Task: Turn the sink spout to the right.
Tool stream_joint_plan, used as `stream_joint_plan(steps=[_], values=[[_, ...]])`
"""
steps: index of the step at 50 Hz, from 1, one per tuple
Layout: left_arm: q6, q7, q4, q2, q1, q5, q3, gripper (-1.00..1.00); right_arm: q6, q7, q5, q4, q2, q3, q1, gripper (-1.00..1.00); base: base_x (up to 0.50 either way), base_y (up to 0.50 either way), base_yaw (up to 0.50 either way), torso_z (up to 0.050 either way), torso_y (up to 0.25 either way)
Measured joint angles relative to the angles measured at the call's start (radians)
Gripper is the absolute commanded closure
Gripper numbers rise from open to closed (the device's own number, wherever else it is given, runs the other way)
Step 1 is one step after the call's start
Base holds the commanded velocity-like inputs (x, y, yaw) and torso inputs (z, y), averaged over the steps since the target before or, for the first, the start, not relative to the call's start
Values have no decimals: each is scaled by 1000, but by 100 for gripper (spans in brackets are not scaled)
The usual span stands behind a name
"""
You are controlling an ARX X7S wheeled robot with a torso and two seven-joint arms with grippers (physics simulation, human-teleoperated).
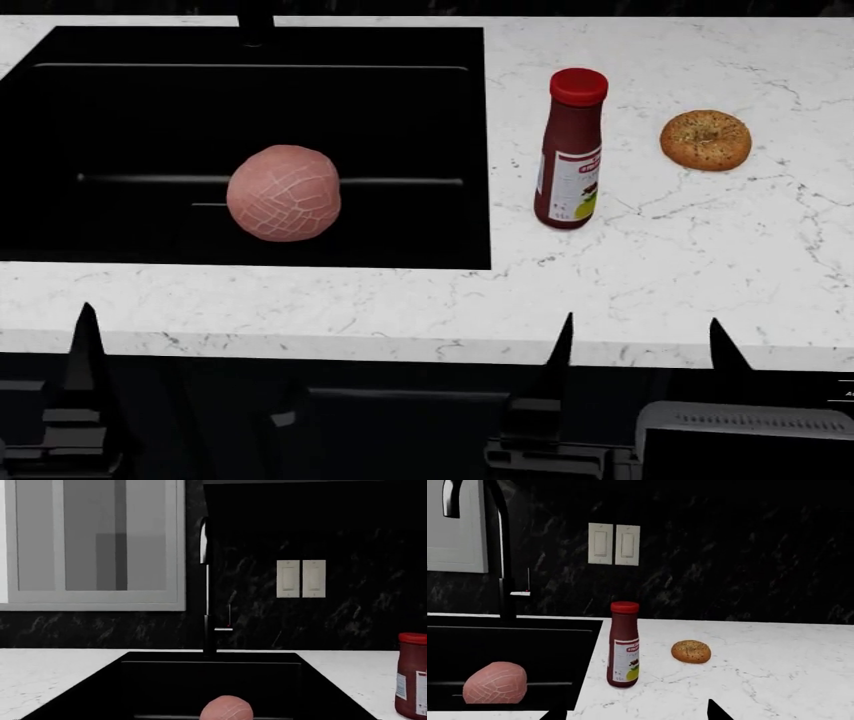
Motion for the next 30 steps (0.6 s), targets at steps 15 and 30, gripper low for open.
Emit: stream_joint_plan(steps=[15, 30], values=[[-145, -47, 118, -30, -91, -10, 5, -100, 102, 29, 5, -97, 43, 41, 65, -100, 0, 0, 0, 0, 0], [-244, -57, 169, -48, -168, -53, -11, -100, 157, 32, 19, -154, 81, 77, 103, -100, 24, 181, 0, 0, 0]])
